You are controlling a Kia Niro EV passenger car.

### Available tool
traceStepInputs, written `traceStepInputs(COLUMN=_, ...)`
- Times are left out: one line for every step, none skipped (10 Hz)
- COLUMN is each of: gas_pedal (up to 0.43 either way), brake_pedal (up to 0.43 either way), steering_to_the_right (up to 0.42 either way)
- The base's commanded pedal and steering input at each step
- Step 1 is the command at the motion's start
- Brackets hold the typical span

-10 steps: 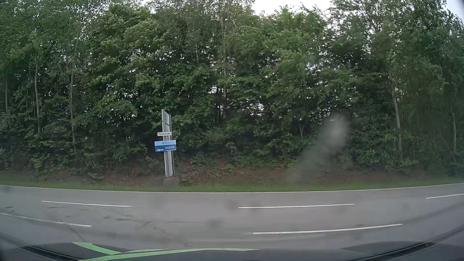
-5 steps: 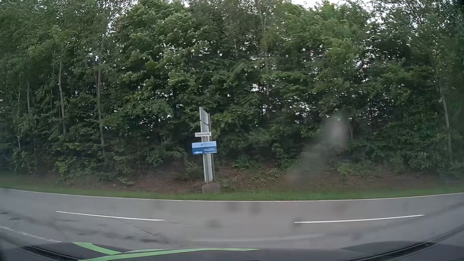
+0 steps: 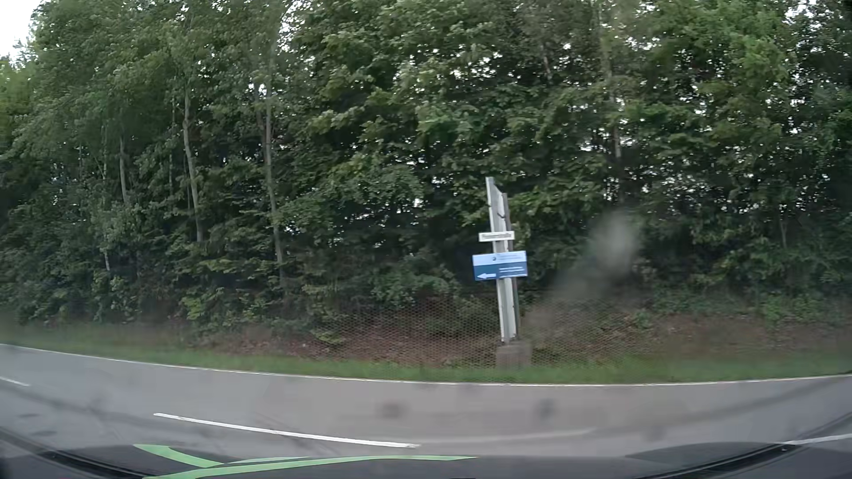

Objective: Follow the waypoints while adhering to traffic rules and regulations

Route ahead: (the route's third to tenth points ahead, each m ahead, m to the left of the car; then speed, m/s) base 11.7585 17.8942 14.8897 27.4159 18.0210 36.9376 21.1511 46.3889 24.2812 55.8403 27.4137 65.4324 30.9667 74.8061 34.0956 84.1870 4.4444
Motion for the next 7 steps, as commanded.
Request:
traceStepInputs(gas_pedal=0.339, brake_pedal=0.000, steering_to_the_right=-0.449)
traceStepInputs(gas_pedal=0.339, brake_pedal=0.000, steering_to_the_right=-0.454)
traceStepInputs(gas_pedal=0.339, brake_pedal=0.000, steering_to_the_right=-0.455)
traceStepInputs(gas_pedal=0.339, brake_pedal=0.000, steering_to_the_right=-0.455)
traceStepInputs(gas_pedal=0.339, brake_pedal=0.000, steering_to_the_right=-0.456)
traceStepInputs(gas_pedal=0.339, brake_pedal=0.000, steering_to_the_right=-0.456)
traceStepInputs(gas_pedal=0.339, brake_pedal=0.000, steering_to_the_right=-0.454)
